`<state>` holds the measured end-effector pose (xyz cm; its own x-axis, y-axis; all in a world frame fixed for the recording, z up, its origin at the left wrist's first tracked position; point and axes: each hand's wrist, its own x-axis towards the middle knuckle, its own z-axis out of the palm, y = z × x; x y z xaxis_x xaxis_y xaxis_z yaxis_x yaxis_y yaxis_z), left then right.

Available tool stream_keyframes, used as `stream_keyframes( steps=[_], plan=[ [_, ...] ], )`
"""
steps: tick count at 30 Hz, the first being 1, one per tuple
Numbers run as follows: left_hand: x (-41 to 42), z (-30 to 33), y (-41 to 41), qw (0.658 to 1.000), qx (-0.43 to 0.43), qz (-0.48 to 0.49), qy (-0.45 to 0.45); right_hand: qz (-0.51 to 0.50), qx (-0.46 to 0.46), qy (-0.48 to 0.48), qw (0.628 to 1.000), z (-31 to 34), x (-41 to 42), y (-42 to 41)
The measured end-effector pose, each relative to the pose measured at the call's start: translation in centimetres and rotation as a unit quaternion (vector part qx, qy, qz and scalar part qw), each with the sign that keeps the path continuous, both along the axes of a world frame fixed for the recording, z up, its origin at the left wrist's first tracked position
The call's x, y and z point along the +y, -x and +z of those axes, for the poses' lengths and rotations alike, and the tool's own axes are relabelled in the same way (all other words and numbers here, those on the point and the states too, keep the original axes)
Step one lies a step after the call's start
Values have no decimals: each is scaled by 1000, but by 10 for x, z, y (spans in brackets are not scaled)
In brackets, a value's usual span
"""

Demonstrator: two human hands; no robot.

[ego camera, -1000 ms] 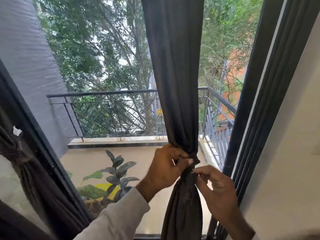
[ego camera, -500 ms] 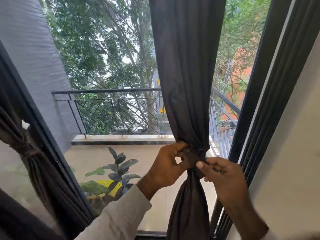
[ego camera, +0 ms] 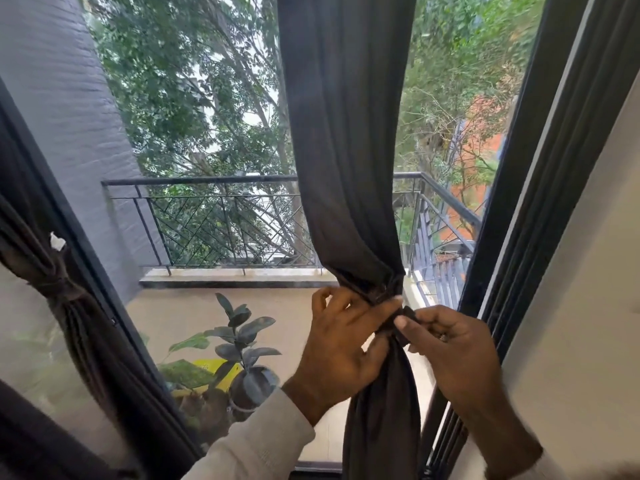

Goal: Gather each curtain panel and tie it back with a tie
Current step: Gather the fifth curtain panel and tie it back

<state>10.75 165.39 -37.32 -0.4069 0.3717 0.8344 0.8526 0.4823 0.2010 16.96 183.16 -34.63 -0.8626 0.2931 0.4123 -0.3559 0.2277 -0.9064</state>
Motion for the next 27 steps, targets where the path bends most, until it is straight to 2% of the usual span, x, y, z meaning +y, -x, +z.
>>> stream_keyframes(
  steps=[2, 10, 13, 17, 20, 23, 26, 27],
  plan=[
    [1, 0, 2, 1000, 2, 3, 21, 12, 14, -24, 1000, 3, 2, 0],
    [2, -6, 14, 991, -101, -74, 52, 45, 59, -101, 992, -2, 17, 7],
    [0, -18, 18, 981, -155, -111, 38, 71, 50, -73, 994, -12, 22, 14],
    [0, -23, 22, 964, -245, -98, 24, 84, 30, -67, 994, -21, 25, 22],
    [-2, -17, 26, 959, -262, -87, 72, 86, 28, -85, 992, -15, 29, 29],
    [-3, -7, 29, 940, -305, -123, 90, 98, 34, -93, 990, -7, 32, 35],
    [-4, 9, 27, 883, -399, -240, 53, 125, -23, -27, 992, -2, 30, 38],
    [-5, 12, 26, 877, -404, -258, 46, 132, -42, -14, 990, -1, 29, 38]
  ],
)
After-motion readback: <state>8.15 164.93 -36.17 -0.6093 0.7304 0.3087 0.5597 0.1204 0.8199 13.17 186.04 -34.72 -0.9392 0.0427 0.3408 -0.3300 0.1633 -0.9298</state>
